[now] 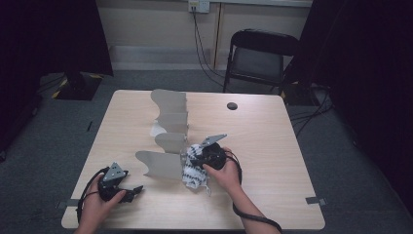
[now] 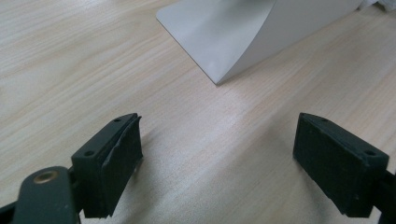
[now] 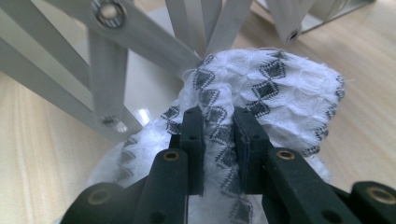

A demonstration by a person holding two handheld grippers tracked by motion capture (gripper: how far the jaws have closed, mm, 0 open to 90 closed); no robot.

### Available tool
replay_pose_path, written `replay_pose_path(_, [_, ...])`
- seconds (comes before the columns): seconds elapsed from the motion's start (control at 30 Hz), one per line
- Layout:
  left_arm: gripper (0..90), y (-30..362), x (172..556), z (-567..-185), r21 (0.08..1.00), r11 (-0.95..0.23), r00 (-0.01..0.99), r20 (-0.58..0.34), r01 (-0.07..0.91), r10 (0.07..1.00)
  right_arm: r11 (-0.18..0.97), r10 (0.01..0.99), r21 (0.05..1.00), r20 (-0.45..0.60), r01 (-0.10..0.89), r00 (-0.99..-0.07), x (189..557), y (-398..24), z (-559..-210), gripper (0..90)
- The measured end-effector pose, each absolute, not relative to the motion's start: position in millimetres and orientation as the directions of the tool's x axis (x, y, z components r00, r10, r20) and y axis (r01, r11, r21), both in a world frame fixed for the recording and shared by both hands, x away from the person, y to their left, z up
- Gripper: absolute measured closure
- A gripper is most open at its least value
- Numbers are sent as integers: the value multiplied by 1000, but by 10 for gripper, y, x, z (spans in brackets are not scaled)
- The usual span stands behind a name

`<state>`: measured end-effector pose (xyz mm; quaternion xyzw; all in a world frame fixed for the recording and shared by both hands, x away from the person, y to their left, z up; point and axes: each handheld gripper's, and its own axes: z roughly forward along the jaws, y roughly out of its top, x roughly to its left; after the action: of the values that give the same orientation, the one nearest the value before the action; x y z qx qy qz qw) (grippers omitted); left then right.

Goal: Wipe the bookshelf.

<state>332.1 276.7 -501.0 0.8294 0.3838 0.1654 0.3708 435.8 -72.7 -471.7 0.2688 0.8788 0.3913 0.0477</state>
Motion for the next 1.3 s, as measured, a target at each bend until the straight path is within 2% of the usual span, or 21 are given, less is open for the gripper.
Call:
replay_pose_path(0.17, [148, 2766, 3322, -5010, 742, -430, 650, -11, 514, 759, 539, 515, 713, 142, 448, -845, 4374, -723, -4828, 755])
replay_pose_path(0.33, [148, 2766, 3321, -5010, 742, -430, 650, -11, 514, 760, 549, 513, 712, 127, 438, -849, 4384, -734, -4771, 755])
replay_pose_path(1.03, [148, 2766, 3322, -5010, 742, -430, 650, -11, 514, 760, 469, 516, 828, 25, 308, -856, 4539, -831, -3715, 756])
replay_pose_path(1.3, [148, 2766, 3321, -5010, 742, -430, 651, -11, 514, 759, 508, 508, 799, 25, 323, -861, 4594, -764, -3880, 755])
